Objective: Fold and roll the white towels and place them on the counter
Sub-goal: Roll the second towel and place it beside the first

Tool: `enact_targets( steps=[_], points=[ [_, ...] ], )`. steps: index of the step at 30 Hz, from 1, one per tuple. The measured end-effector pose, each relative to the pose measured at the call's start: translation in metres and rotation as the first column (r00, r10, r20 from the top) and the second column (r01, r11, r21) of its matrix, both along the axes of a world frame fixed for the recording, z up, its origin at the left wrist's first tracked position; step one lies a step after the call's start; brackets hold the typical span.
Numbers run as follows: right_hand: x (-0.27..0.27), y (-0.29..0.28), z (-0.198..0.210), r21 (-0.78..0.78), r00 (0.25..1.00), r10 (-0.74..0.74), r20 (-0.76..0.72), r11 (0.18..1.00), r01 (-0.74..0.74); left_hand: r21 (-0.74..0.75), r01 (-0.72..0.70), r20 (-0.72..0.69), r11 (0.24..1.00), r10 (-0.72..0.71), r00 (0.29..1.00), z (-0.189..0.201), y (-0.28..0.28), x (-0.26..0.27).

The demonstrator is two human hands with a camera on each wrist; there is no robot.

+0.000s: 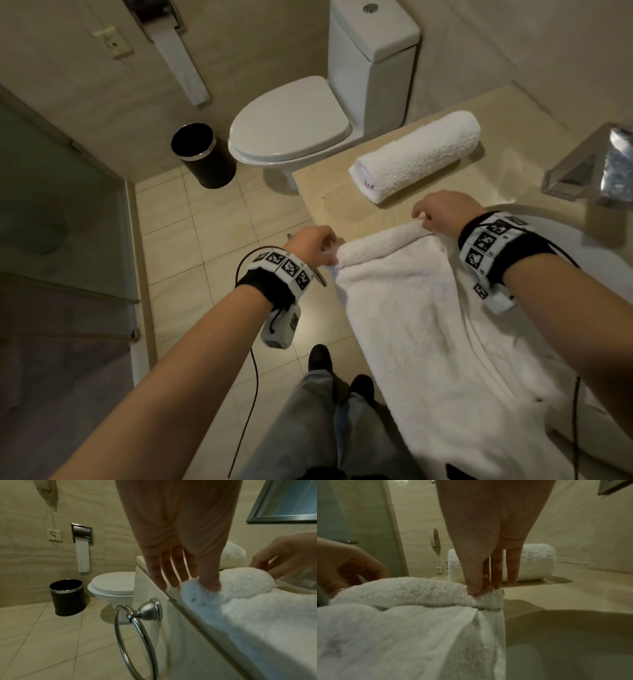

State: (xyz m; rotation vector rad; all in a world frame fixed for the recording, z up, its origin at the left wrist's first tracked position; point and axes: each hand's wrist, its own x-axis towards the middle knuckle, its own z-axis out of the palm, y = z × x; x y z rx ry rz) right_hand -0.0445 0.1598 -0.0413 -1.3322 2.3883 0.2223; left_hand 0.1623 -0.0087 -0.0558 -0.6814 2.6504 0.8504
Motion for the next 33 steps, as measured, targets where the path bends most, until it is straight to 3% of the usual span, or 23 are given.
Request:
enact_targets(
  steps=[9, 13, 21, 24, 27, 30, 33],
  points=[
    [0.003, 0.003, -0.007, 0.008, 0.995, 0.027, 0.099, 1.0, -0.028, -0.022, 0.023, 0.122, 0.999, -0.02, 0.992, -0.007, 0.01, -0.003],
    [0.0, -0.003, -0.01, -0.007, 0.996, 0.033, 0.088, 0.999, -0.033, -0.002, -0.027, 0.065, 1.0, 0.027, 0.997, -0.009, 0.006, -0.002],
    [0.009, -0.029, -0.019, -0.228, 0.999, -0.044, -0.018, 0.973, 0.039, -0.124, -0.095, -0.023, 0.988, 0.093, 0.995, -0.01, -0.032, -0.012],
    [0.011, -0.029, -0.02, -0.267, 0.997, -0.017, -0.081, 0.964, -0.005, -0.117, -0.123, -0.068, 0.986, 0.115, 0.991, -0.015, -0.033, -0.01],
    [0.011, -0.025, -0.018, -0.328, 0.978, 0.143, -0.151, 0.926, -0.186, 0.003, -0.231, -0.173, 0.973, 0.228, 0.958, -0.023, -0.029, 0.001],
    [0.007, -0.024, -0.02, -0.229, 0.942, 0.286, -0.177, 0.919, -0.322, 0.206, -0.375, -0.253, 0.904, 0.419, 0.872, -0.032, -0.024, 0.01],
    [0.011, -0.024, -0.017, -0.165, 0.897, 0.382, -0.225, 0.892, -0.421, 0.31, -0.478, -0.25, 0.822, 0.556, 0.793, -0.038, -0.02, 0.012]
  ],
)
